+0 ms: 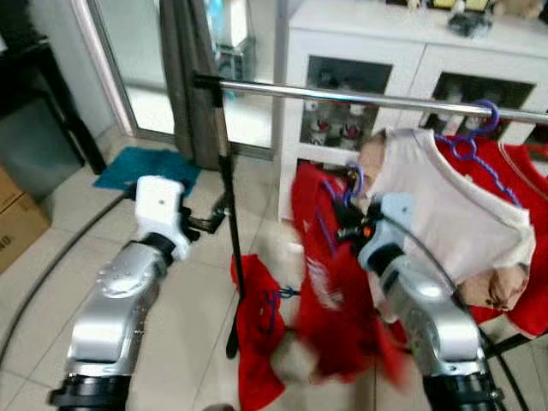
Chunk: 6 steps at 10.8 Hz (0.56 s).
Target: Hang hanger
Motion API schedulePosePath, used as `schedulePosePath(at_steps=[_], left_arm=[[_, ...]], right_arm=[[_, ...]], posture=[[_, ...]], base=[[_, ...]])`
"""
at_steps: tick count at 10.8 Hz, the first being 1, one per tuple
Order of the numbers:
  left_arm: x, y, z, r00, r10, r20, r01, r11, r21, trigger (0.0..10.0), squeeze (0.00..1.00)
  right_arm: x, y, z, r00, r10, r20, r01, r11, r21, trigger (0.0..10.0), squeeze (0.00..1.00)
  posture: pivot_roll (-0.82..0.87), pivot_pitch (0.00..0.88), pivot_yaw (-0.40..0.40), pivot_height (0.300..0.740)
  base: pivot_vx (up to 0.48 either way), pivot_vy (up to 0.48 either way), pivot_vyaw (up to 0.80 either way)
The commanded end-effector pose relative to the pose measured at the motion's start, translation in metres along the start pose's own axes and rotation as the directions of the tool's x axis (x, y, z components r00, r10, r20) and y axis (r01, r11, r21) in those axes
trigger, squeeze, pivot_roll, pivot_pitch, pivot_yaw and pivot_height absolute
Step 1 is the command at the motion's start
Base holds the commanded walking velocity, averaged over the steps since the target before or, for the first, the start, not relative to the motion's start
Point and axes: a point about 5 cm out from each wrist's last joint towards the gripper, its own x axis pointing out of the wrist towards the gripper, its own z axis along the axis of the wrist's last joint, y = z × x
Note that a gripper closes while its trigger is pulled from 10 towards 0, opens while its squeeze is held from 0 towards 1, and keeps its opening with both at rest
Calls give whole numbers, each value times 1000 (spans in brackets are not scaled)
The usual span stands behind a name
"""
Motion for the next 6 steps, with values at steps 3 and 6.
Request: schedulePosePath(at_steps=[3,6], left_arm=[[2,-1,17,996,-43,83,48,997,-55,10000,0],[5,-8,10,992,-129,15,129,992,2,10000,0]], right_arm=[[11,13,25,994,49,101,-50,999,7,10000,0],[38,3,33,996,-67,57,68,997,-32,10000,0]], posture=[[-4,0,-18,740],[-11,0,9,740]], base=[[0,0,0],[0,0,0]])
